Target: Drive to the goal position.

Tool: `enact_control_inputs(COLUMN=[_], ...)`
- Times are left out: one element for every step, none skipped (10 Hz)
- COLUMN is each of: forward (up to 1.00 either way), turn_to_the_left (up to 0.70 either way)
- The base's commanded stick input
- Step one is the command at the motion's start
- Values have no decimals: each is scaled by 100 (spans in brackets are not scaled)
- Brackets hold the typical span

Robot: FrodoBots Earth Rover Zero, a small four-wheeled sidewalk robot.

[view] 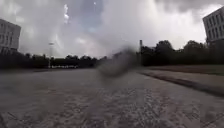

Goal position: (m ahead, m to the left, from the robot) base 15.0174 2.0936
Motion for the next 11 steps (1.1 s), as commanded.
enact_control_inputs(forward=[70, 70, 70, 70, 70, 70, 70, 70, 70, 70, 70], turn_to_the_left=[0, 0, 0, 0, 0, 0, 0, 0, 0, 0, 0])
